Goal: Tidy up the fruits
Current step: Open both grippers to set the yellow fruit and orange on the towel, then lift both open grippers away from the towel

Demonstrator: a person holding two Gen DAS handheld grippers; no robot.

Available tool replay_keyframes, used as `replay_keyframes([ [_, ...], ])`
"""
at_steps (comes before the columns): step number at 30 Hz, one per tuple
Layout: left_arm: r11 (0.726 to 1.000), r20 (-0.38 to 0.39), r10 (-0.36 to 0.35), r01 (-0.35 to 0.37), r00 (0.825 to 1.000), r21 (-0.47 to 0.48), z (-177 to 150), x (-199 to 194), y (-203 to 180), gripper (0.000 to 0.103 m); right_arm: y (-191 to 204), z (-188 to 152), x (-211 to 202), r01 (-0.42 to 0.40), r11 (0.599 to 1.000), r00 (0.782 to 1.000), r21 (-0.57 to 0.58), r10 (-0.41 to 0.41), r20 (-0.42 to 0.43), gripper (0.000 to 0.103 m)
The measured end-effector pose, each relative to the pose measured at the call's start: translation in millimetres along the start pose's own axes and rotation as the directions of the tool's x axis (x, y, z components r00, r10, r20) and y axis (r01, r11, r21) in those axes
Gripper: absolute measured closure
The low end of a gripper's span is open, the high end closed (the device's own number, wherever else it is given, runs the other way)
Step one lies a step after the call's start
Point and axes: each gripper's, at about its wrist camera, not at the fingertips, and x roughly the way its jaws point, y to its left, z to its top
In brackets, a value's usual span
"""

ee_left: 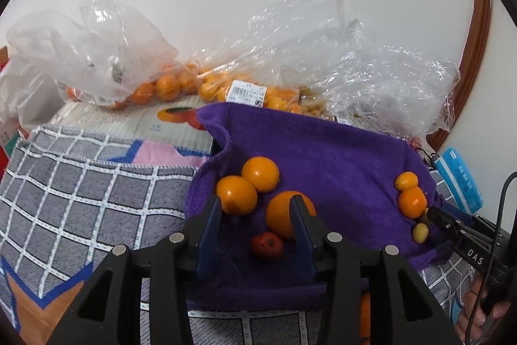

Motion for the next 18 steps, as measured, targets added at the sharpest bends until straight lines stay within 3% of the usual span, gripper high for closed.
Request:
replay_keyframes([
  [6, 1.000, 0.049, -0.017, 0.017, 0.999, 0.003, 7, -25, -3, 0.059, 9, 6, -22, 0.000, 1.000, 0.998, -0.007, 0.001, 0.066, 0.064],
  [9, 1.000, 0.028, -0.002, 0.003, 1.000, -0.002, 7, -33, -5, 0.059, 17, 8, -37, -0.020, 1.000, 0.997, -0.009, 0.020, 0.071, 0.064],
  [13, 0.999, 0.012, -0.037, 0.037, 0.999, -0.025, 3, -49, -3, 0.059, 29, 7, -59, -0.032, 0.999, 0.996, -0.044, 0.035, 0.079, 0.062],
  [18, 1.000, -0.007, -0.007, 0.007, 1.000, -0.016, -5, -66, -1, 0.059, 44, -5, -77, -0.068, 0.996, 0.996, -0.053, 0.071, 0.058, 0.059],
])
